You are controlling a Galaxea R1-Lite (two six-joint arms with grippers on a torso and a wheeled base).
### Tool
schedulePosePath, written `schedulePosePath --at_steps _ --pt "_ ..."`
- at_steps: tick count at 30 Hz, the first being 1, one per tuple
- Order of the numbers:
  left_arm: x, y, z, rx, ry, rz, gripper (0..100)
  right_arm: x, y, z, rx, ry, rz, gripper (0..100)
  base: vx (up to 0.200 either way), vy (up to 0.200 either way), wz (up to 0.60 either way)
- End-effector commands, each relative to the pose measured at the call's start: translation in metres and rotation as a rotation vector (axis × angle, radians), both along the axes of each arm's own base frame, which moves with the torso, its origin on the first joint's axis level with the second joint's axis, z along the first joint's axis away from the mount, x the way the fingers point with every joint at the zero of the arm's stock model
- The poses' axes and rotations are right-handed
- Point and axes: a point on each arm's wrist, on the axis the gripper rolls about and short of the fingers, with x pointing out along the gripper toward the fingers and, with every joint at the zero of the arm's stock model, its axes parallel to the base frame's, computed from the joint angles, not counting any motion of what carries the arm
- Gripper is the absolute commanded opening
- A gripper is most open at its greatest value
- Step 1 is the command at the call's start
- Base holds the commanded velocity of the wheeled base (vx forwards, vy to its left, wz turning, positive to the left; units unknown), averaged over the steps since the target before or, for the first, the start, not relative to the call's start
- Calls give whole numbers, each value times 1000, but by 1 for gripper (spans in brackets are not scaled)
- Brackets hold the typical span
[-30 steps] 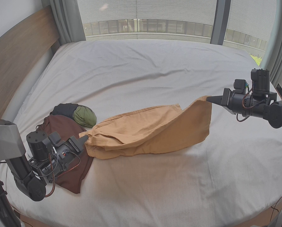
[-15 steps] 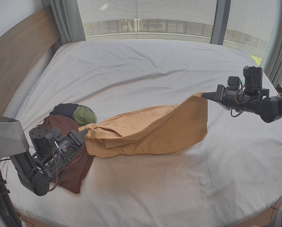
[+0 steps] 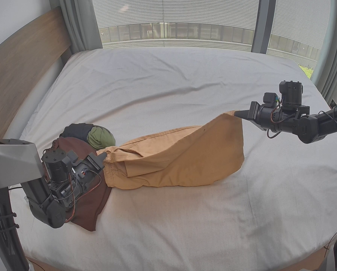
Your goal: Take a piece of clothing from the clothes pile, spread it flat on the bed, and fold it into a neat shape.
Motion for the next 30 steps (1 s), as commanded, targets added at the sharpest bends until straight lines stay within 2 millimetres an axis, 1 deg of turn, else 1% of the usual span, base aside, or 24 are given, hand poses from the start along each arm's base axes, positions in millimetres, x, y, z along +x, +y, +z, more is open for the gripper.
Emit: schedulePosePath --at_steps 1,2,7,10,11,12,18,19,23,25,30 --pt "6 1 -7 1 10 8 0 11 3 -13 1 20 2 0 0 0 0" --pt "7 1 -9 1 13 8 0 11 3 -13 1 20 2 0 0 0 0" --pt "15 -1 -15 1 12 23 0 26 7 -24 7 28 3 0 0 0 0" --pt "18 -1 -16 1 8 30 0 29 8 -26 8 29 2 0 0 0 0" --pt "21 -2 -19 2 8 40 0 36 9 -31 9 31 0 0 0 0 0" --pt "22 -2 -19 1 7 45 0 38 9 -33 10 31 0 0 0 0 0" --pt "27 0 -22 2 5 59 0 47 14 -39 15 24 5 0 0 0 0" --pt "28 4 -22 1 4 69 0 49 14 -41 15 23 5 0 0 0 0" --pt "35 8 -25 -2 -5 86 0 56 16 -44 14 15 -3 0 0 0 0" --pt "37 13 -26 0 -6 105 0 59 17 -47 11 12 -11 0 0 0 0" --pt "40 15 -27 -1 -10 112 0 64 19 -50 11 8 -13 0 0 0 0"
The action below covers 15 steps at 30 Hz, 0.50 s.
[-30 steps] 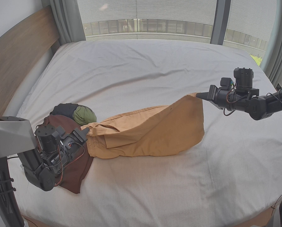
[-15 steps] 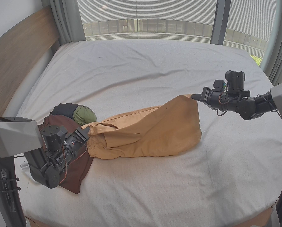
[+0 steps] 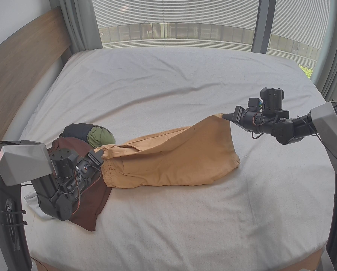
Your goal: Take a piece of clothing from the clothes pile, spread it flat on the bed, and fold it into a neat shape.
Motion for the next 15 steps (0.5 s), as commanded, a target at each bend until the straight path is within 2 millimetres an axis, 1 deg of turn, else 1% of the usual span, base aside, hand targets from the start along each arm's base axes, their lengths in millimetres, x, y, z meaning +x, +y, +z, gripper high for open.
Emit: schedulePosePath --at_steps 1,11,12,15 --pt "3 2 -3 0 2 8 0 5 2 -8 -1 8 2 0 0 0 0" --pt "4 0 -6 -1 4 -7 0 11 2 -13 23 -25 -5 0 0 0 0" --pt "4 0 -6 -1 4 -7 100 11 2 -13 28 -30 -6 100 0 0 0" --pt "10 2 -1 -10 -24 9 100 16 4 -11 44 -52 -22 100 0 0 0"
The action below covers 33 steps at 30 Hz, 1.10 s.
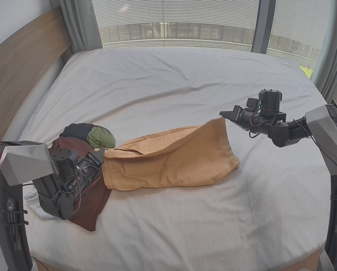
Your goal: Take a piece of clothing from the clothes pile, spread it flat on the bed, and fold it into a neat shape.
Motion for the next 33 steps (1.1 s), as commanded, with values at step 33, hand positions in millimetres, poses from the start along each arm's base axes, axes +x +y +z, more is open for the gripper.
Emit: schedulePosePath --at_steps 33 --pt "-40 -11 52 -27 -70 -140 100 -108 -4 27 0 95 -2 100 0 0 0"
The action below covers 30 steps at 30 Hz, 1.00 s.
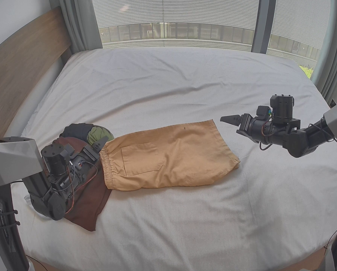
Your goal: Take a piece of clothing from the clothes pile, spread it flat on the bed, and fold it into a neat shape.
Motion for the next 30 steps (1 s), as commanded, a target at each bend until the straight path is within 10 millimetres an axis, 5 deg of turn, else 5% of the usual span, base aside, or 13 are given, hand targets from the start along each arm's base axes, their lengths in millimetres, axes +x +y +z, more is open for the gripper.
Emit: schedulePosePath --at_steps 1,4,9,15,30 --pt "-31 -17 32 13 -56 -137 100 -56 -1 9 -8 -15 34 100 0 0 0" --pt "-41 -23 47 49 -110 -245 100 -70 -5 -8 -10 -54 39 100 0 0 0" --pt "-51 -22 36 180 -104 -308 100 -81 -11 -31 -2 -76 31 100 0 0 0" --pt "-56 -19 10 400 -84 -336 100 -67 -8 -70 -16 -9 37 100 0 0 0" --pt "-57 -19 10 418 -83 -322 100 -48 6 -112 33 111 32 100 0 0 0"
